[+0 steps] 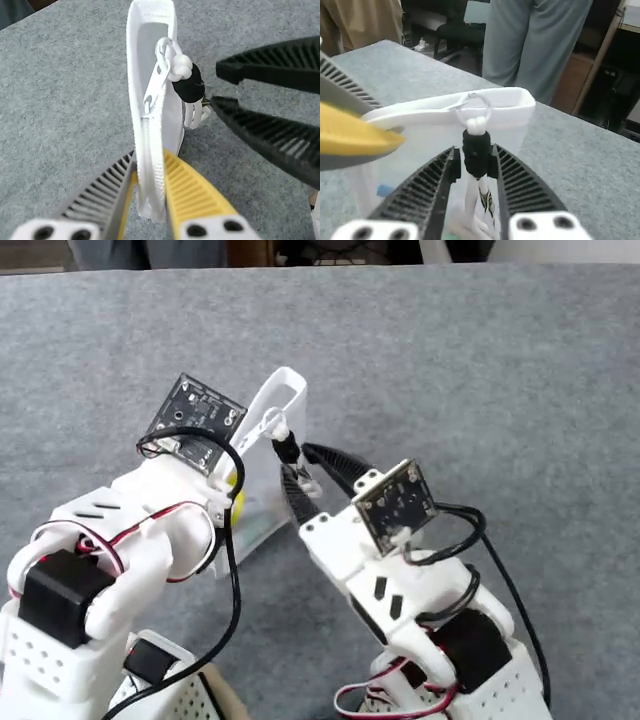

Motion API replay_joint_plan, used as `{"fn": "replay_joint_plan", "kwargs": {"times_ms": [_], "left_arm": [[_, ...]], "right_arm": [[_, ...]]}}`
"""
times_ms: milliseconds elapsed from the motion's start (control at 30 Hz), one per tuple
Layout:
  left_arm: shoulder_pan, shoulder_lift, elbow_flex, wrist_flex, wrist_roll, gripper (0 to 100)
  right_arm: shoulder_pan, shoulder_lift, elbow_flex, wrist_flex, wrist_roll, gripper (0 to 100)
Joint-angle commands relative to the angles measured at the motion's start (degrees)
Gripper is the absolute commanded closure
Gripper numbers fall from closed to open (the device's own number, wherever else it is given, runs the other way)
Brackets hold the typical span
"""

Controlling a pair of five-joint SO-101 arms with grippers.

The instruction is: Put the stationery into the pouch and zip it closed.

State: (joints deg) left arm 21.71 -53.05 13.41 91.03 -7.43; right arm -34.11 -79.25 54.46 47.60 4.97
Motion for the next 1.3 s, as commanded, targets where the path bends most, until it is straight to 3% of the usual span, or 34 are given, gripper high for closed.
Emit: {"fn": "replay_joint_plan", "kwargs": {"times_ms": [0,900,1267], "left_arm": [[0.31,-1.76,0.22,0.35,0.44,97],[0.75,-2.73,3.47,0.35,0.53,97],[2.59,-2.73,3.03,0.53,0.35,97]], "right_arm": [[1.32,0.75,0.04,-2.11,-0.26,88.1],[0.88,5.05,1.19,-4.22,-0.79,85.8],[-2.37,5.05,2.68,-4.92,-0.35,85.8]]}}
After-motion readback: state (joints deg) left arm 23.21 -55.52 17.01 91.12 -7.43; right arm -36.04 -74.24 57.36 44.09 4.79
